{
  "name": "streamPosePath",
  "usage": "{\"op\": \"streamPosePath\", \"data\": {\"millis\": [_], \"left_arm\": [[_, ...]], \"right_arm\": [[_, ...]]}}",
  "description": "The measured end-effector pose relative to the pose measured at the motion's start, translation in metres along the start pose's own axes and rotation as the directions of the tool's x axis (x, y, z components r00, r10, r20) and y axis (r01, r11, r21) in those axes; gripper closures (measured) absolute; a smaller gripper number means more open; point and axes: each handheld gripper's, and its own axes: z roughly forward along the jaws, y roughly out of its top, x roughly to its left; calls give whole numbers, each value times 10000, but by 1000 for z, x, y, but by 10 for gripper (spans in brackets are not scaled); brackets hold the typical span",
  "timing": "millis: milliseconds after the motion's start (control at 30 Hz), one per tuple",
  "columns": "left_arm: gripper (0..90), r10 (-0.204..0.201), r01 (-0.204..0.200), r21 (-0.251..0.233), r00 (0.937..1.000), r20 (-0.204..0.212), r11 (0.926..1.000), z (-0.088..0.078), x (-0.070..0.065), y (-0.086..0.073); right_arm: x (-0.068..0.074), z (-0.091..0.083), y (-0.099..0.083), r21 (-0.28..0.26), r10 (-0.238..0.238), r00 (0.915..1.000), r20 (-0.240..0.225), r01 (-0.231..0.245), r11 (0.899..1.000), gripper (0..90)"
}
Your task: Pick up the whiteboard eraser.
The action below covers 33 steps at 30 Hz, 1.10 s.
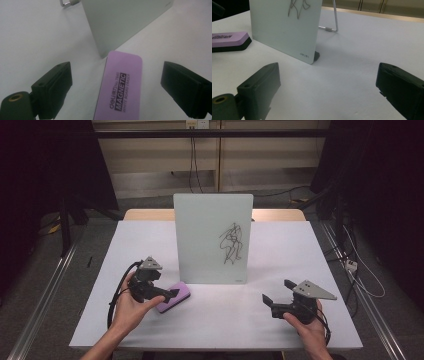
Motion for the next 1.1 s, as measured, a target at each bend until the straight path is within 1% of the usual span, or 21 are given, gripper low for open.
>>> {"op": "streamPosePath", "data": {"millis": [33,100,167,233,300,400,467,533,600,667,700,733,767,800,900,933,967,1000,1033,1067,1100], "left_arm": [[98,223,-220,141,9995,-202,9997,4,-1,4],[114,434,-422,300,9982,-407,9987,12,-3,10],[123,401,-387,450,9987,-308,9982,19,-4,11],[127,526,-494,806,9979,-388,9955,23,-7,10],[123,569,-536,864,9977,-362,9948,22,-9,8],[138,867,-836,1096,9959,-240,9905,23,-12,3],[151,971,-945,1250,9952,-146,9876,25,-12,0],[184,872,-849,1311,9961,-118,9877,24,-10,-2],[196,920,-894,1328,9957,-137,9871,22,-8,-3],[206,987,-960,1511,9951,-104,9838,22,-6,-4],[206,932,-912,1540,9956,-62,9839,23,-6,-5],[234,982,-936,1569,9949,-216,9832,23,-7,-5],[234,1022,-980,1620,9946,-176,9819,23,-7,-5],[263,1074,-1056,1657,9942,-22,9805,24,-7,-6],[275,1135,-1130,1736,9935,75,9783,25,-9,-6],[276,1081,-1085,1815,9941,120,9774,26,-9,-6],[278,948,-948,1812,9955,82,9789,27,-9,-7],[290,1026,-1026,1985,9947,103,9747,28,-9,-6],[296,1058,-1052,2063,9943,81,9728,29,-10,-7],[300,1016,-1022,2094,9947,135,9725,30,-10,-7],[300,1079,-1081,2090,9941,126,9719,30,-11,-7]], "right_arm": [[0,0,0,4,-5,10000,2,5,10000,53],[-1,2,0,36,4,10000,6,-4,10000,53],[-1,2,0,134,34,10000,-46,-33,9999,48],[0,2,-1,200,-41,10000,-28,42,9998,46],[0,2,-1,185,63,10000,-56,-62,9998,46],[-1,1,-1,148,39,10000,-35,-38,9999,46],[0,1,-1,140,24,10000,-33,-24,9999,46],[1,1,-1,139,-32,10000,-70,32,9999,46],[1,1,-1,103,-53,9999,-98,54,9999,46],[0,1,-1,103,-35,10000,-69,36,9999,46],[0,1,-1,103,-35,10000,-69,36,9999,46],[0,1,-1,96,-43,10000,-50,44,9999,46],[0,1,-1,96,-43,10000,-50,44,9999,46],[1,1,0,111,-37,10000,-77,38,9999,46],[1,1,0,93,-67,9999,-82,68,9999,46],[1,1,-1,134,-112,9998,-141,114,9998,46],[1,1,-1,141,-126,9998,-181,128,9998,46],[1,2,-1,132,-141,9997,-190,144,9998,46],[1,2,0,117,-120,9997,-204,122,9999,46],[2,2,0,128,-152,9996,-232,155,9998,46],[2,2,0,128,-152,9996,-232,155,9998,46]]}}
